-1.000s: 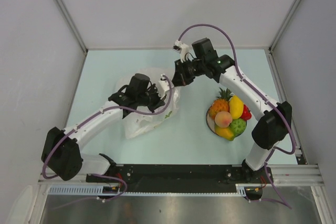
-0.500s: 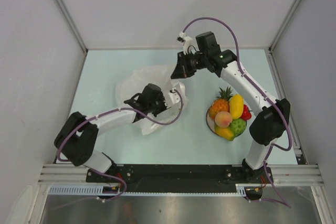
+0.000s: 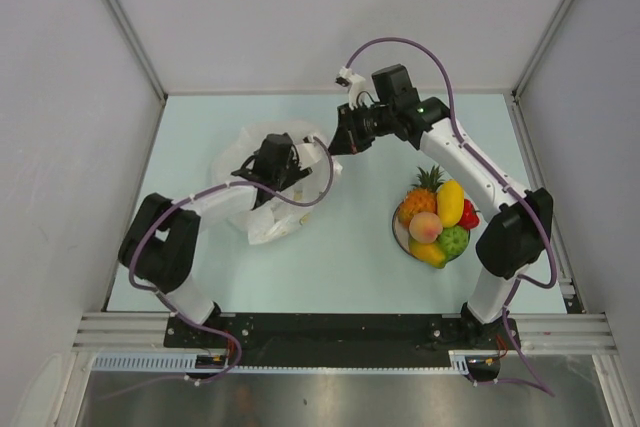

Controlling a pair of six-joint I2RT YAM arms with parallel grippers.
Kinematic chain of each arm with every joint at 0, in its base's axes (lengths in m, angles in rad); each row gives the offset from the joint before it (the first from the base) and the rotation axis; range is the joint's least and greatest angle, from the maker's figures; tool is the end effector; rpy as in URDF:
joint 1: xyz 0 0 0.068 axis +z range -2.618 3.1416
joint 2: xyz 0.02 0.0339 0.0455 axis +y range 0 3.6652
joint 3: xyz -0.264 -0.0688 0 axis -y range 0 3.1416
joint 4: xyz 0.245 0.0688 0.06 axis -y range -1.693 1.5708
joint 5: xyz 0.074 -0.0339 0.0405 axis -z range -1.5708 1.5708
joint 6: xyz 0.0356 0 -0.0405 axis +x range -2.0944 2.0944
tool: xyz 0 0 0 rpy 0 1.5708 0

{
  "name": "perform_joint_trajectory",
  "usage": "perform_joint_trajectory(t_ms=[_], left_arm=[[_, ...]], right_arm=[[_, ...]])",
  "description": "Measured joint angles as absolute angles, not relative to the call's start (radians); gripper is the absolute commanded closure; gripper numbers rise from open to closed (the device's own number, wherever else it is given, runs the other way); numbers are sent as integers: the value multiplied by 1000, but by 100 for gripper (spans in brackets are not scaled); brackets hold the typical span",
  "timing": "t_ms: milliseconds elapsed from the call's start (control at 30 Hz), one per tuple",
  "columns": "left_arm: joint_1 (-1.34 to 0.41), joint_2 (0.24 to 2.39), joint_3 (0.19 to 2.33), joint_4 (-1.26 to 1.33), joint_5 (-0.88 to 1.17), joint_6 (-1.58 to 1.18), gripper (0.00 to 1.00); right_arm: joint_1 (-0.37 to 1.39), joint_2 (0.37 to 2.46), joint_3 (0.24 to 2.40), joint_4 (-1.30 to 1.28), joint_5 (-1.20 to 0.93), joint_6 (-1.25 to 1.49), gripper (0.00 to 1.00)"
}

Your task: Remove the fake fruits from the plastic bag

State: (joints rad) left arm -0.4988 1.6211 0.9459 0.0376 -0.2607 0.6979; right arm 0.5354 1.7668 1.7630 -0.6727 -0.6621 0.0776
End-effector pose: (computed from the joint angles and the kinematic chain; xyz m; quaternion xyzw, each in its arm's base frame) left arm 0.3110 -0.1590 0.2063 0.4505 0.7646 0.1598 0.4323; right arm 0.3296 0.2210 0.3676 -0.3304 0.7986 0.4028 0.3014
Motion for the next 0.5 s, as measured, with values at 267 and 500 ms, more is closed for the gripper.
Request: perform_joint_trajectory(t_ms=[267,500], left_arm=[[-471,1752,1135,-23,-131,569,13],[-428,1709,1229,-149,14,350,12]], right_arm=[[530,1766,1764,-677,-624,58,100],[543,1766,1792,-677,-624,53,100]])
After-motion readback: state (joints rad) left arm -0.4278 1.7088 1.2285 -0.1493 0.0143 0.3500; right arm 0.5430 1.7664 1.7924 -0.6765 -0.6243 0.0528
